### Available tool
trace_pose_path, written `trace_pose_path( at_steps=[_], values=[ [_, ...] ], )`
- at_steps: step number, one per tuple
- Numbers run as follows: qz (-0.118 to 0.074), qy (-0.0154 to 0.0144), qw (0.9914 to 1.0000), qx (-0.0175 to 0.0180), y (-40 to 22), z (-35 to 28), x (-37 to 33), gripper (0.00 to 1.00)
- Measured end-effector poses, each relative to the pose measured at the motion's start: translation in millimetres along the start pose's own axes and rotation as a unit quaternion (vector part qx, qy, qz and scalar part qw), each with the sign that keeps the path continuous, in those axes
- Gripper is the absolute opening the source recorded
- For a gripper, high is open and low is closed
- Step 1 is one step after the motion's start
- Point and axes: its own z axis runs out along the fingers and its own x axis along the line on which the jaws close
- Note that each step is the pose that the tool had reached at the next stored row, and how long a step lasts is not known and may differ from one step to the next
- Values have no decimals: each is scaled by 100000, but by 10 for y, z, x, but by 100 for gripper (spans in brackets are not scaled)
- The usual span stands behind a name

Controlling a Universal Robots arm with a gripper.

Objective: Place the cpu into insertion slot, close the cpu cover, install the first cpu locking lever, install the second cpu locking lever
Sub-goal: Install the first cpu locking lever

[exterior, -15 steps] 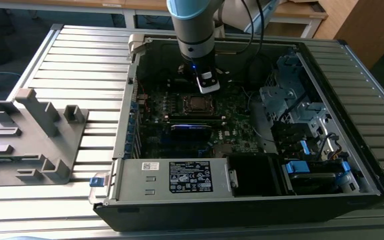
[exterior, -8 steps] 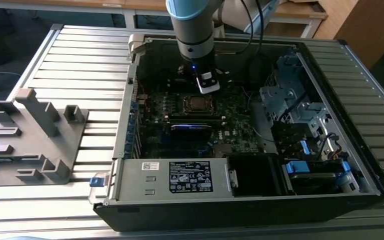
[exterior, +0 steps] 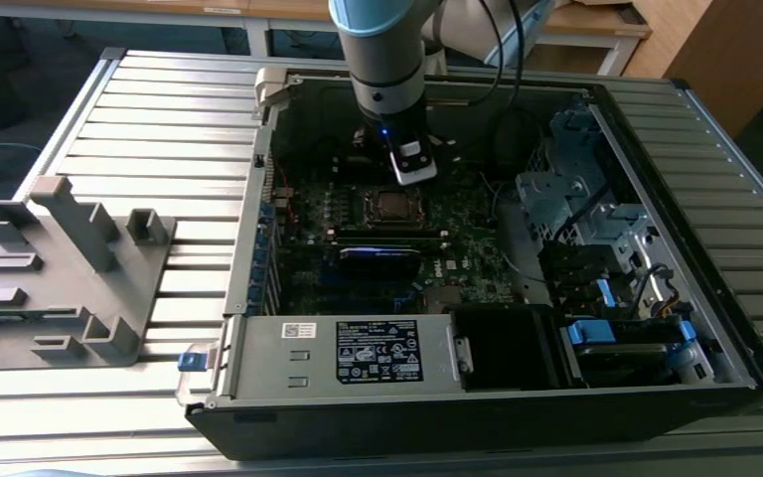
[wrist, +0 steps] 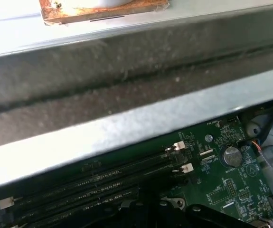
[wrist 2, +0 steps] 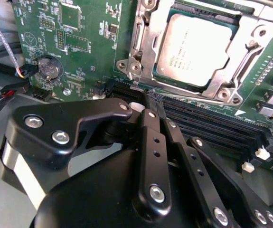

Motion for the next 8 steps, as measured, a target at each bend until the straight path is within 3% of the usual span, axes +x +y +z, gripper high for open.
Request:
trace_pose_path(
  at_steps=[4, 8],
  values=[
    [10, -57, 100000, -149, -5, -6, 18, 10],
    [55, -199, 99997, -679, -17, -13, 56, 10]
  ],
)
